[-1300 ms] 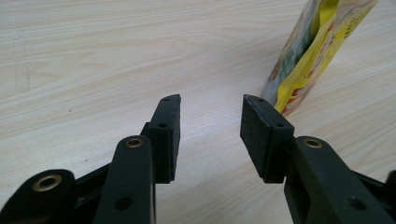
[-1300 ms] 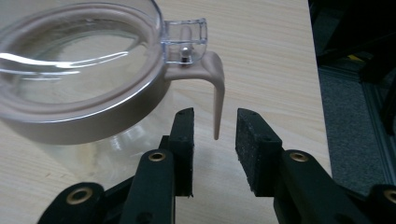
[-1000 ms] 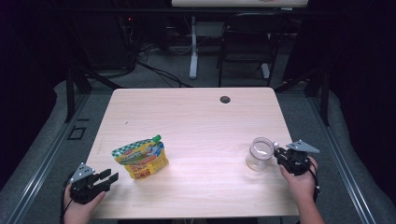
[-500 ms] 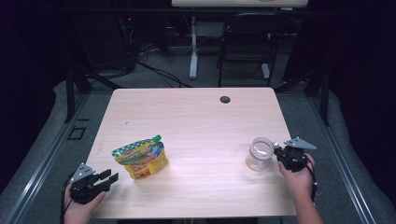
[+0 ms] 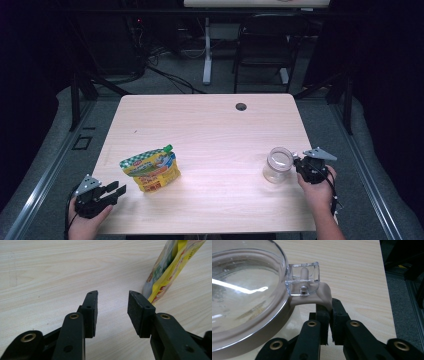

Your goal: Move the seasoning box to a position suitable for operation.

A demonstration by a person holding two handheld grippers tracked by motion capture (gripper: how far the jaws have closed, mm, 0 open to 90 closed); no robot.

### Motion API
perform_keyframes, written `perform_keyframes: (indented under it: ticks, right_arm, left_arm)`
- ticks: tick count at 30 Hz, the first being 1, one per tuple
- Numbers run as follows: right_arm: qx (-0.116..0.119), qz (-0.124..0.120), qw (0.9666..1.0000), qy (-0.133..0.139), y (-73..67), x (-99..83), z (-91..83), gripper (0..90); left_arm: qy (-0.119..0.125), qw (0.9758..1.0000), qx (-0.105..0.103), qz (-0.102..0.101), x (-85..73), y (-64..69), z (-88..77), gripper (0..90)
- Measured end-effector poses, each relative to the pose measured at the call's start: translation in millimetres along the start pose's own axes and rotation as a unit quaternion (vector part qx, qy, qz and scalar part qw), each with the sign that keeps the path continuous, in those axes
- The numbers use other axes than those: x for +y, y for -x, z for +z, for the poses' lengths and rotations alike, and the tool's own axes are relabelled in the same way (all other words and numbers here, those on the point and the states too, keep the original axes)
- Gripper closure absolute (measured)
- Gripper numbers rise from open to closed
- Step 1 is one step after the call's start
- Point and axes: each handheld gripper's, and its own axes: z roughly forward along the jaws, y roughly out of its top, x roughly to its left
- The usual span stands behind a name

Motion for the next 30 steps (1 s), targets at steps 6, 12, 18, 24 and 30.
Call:
perform_keyframes:
  ticks: [6,12,18,24,30]
  right_arm:
    - [0.000,0.011,0.9999,-0.007,-4.4,0.3,-2.4,86.5]
    - [0.013,0.015,0.9998,-0.002,-18.2,0.4,-7.4,86.6]
    - [0.026,0.002,0.9996,0.005,-39.5,2.2,-13.5,86.5]
    - [0.054,-0.023,0.9982,0.012,-76.7,4.3,-21.7,86.5]
    - [0.070,-0.044,0.9965,0.005,-104.8,3.0,-27.1,86.5]
  left_arm:
    - [0.002,1.0000,0.000,0.001,0.4,-0.1,0.2,60.7]
    - [0.002,1.0000,-0.001,0.001,0.7,0.1,0.1,60.8]
    - [0.000,1.0000,-0.002,0.002,1.1,0.6,-0.1,60.9]
    - [-0.001,1.0000,-0.006,0.006,1.4,2.7,1.0,61.0]
    - [0.002,0.9999,-0.008,0.007,1.7,2.9,0.2,61.1]
